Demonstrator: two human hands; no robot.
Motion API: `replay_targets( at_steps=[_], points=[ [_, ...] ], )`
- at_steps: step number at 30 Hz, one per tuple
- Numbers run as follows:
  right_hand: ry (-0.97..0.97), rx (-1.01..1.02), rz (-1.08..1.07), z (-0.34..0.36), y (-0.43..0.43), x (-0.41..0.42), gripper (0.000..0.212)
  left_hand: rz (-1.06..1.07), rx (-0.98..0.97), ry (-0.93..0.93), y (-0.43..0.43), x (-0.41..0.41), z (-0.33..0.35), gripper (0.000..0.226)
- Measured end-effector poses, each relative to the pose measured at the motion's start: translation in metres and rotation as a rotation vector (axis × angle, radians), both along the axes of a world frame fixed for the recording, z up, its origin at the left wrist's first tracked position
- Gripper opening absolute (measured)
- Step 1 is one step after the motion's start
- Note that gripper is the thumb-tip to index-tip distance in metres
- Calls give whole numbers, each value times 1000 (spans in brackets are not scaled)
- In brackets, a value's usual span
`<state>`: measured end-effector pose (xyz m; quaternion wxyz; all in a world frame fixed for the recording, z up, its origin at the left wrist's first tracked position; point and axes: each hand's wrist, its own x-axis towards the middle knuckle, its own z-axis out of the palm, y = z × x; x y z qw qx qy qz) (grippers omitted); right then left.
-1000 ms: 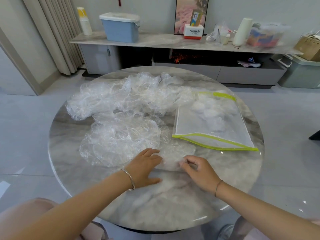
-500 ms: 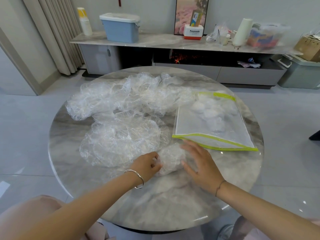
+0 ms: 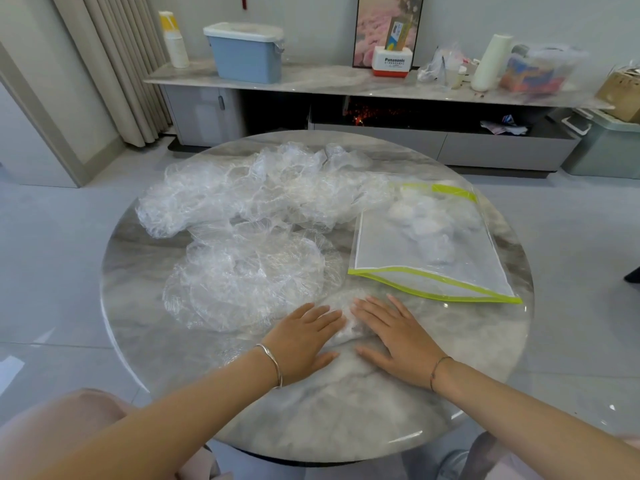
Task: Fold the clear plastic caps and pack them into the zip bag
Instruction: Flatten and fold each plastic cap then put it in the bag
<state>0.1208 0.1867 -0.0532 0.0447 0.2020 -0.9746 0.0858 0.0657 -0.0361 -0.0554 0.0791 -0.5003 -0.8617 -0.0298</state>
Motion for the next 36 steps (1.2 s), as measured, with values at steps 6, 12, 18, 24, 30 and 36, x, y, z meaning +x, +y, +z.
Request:
replay_targets(
  at_steps=[6,12,18,24,30,36],
  points=[
    [157,13,99,4,-3,-3,38,22,19,-81,-1,-1,1,56],
    [122,-91,37,3,-3,-8,33,23,150,-57,5,-7,6,34],
    [-128,-464,-188,10,-1,-4,21,153,231,-165,5,-5,15,32],
    [-307,-828,-374,11,-3,-2,13,410,324,-603,2,-2,17,18],
    [-293,-873,-504,8,-5,-10,18,368,282,-439,5,0,21,40],
    [-292,-782,-508,9,-6,-12,21,-49,103,-161,2,1,8,40]
  ],
)
